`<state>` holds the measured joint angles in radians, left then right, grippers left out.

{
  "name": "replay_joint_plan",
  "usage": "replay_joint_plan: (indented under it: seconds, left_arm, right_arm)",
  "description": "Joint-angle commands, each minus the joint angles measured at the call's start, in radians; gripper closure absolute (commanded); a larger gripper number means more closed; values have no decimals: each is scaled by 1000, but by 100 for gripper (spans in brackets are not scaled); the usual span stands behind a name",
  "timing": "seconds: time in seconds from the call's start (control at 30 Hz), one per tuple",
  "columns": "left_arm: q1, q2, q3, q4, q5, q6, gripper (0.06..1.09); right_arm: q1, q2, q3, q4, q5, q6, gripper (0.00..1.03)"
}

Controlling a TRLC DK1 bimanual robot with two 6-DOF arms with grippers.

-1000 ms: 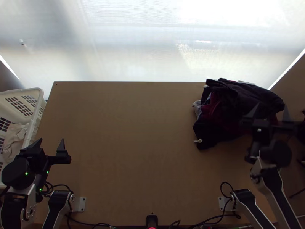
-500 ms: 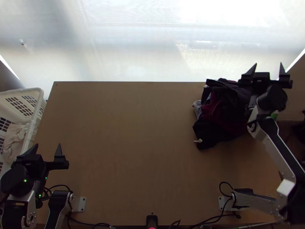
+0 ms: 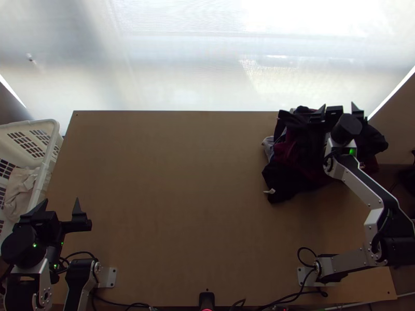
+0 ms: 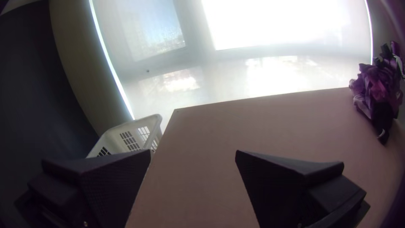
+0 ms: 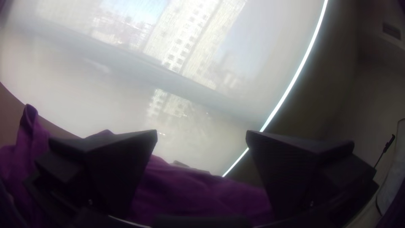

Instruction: Fold the t-shirt

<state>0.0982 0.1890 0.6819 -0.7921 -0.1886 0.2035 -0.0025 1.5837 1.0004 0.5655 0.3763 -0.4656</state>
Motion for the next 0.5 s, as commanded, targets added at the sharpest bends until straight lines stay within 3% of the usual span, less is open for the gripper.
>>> replay_joint_plan:
  seconds: [0.0, 0.23, 0.47]
  left_arm:
    - [28, -13, -8, -9, 0, 19, 10]
    - [29, -16, -25, -7, 0, 19, 10]
    - [29, -8, -33, -1, 1, 19, 10]
  right_arm:
    - [9, -5, -128, 13, 9, 51, 5]
    - [16, -10, -270, 89, 19, 54, 5]
    - [12, 22, -273, 112, 19, 48, 5]
